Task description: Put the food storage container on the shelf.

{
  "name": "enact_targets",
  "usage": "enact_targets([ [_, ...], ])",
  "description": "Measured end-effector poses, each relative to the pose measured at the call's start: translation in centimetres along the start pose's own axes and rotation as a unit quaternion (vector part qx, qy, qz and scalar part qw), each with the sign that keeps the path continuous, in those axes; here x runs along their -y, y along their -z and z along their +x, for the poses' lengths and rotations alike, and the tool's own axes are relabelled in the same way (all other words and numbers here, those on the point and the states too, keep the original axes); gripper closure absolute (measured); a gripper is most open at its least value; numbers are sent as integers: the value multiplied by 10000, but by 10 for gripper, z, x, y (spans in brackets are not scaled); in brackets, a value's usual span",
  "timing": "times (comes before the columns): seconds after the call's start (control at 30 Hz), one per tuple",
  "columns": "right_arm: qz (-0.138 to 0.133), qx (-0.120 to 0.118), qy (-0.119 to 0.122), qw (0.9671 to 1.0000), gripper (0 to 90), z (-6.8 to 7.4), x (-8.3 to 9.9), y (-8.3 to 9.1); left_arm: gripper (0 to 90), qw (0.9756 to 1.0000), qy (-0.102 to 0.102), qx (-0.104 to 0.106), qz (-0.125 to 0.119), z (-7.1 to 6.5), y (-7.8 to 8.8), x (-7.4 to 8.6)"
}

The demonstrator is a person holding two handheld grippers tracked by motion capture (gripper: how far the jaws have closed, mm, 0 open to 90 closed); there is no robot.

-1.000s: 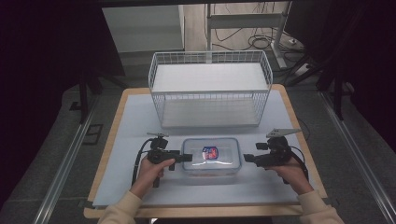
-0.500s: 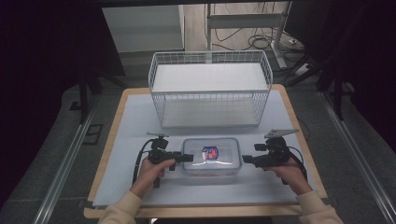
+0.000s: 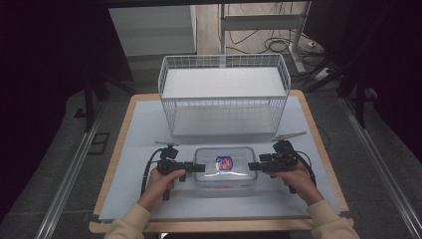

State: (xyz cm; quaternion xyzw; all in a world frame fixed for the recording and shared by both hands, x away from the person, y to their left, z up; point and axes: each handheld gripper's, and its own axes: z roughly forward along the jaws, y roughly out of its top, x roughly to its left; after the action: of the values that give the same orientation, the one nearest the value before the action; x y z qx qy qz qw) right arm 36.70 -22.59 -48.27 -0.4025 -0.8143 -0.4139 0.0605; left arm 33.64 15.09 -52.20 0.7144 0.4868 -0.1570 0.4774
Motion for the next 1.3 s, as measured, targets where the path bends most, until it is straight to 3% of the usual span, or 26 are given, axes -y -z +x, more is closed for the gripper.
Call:
enact_targets([
  [0.4, 201, -452, -510, 9975, 193, -8, -2, -19, 309, 10000, 4, -11, -19, 0, 0, 0],
  [0.63, 208, -582, -946, 9936, 309, -13, -1, -14, 304, 10000, -8, -52, -53, -2, -1, 2],
  [1.03, 139, -672, -1129, 9912, 417, -14, 2, -7, 313, 9997, -126, -166, -102, -8, 2, 5],
  [1.3, -12, -720, -1032, 9920, 475, -11, 7, 0, 354, 9988, -262, -275, -302, -17, 6, 13],
])
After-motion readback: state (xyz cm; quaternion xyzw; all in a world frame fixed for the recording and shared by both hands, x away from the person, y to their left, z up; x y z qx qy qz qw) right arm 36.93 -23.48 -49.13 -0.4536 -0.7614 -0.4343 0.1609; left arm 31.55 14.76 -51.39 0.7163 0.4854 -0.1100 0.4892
